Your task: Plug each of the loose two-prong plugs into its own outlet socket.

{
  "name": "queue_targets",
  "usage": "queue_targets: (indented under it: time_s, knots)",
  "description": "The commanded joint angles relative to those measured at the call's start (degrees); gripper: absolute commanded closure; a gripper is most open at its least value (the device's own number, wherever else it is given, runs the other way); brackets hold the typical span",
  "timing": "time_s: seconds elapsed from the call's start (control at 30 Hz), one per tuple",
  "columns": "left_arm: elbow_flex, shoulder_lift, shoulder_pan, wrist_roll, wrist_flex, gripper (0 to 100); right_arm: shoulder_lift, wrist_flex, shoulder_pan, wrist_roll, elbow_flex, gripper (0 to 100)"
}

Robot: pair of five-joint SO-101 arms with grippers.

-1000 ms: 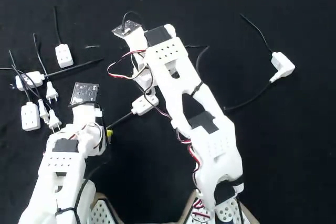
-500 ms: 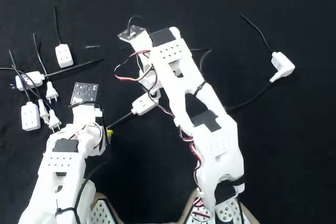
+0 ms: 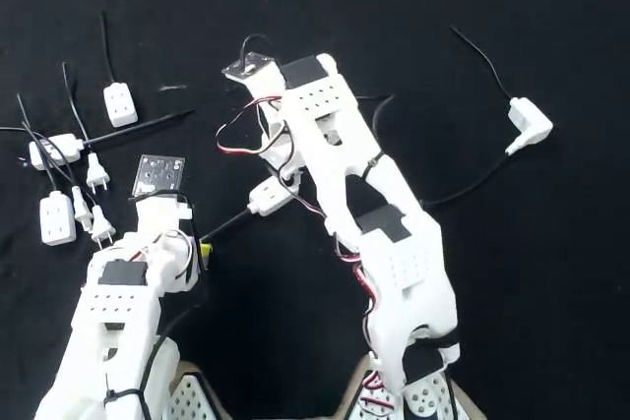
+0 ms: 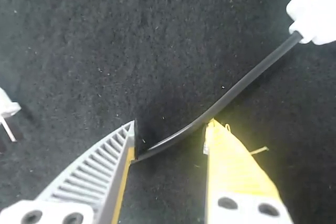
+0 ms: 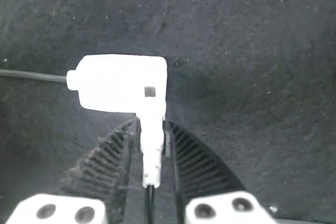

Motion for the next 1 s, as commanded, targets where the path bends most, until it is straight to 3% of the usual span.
queue_targets:
  time_s: [0.0,0.97]
  knots:
    - [-0.22,-0.97,1.01,0.35,-0.70,78,2.24,-1.05,-0.44,-2.20,-0.57,98.8]
    - [0.22,-1.14,1.19,0.26,-0.70,78,6.73,-5.80,-6.68,1.58,-2.86,98.8]
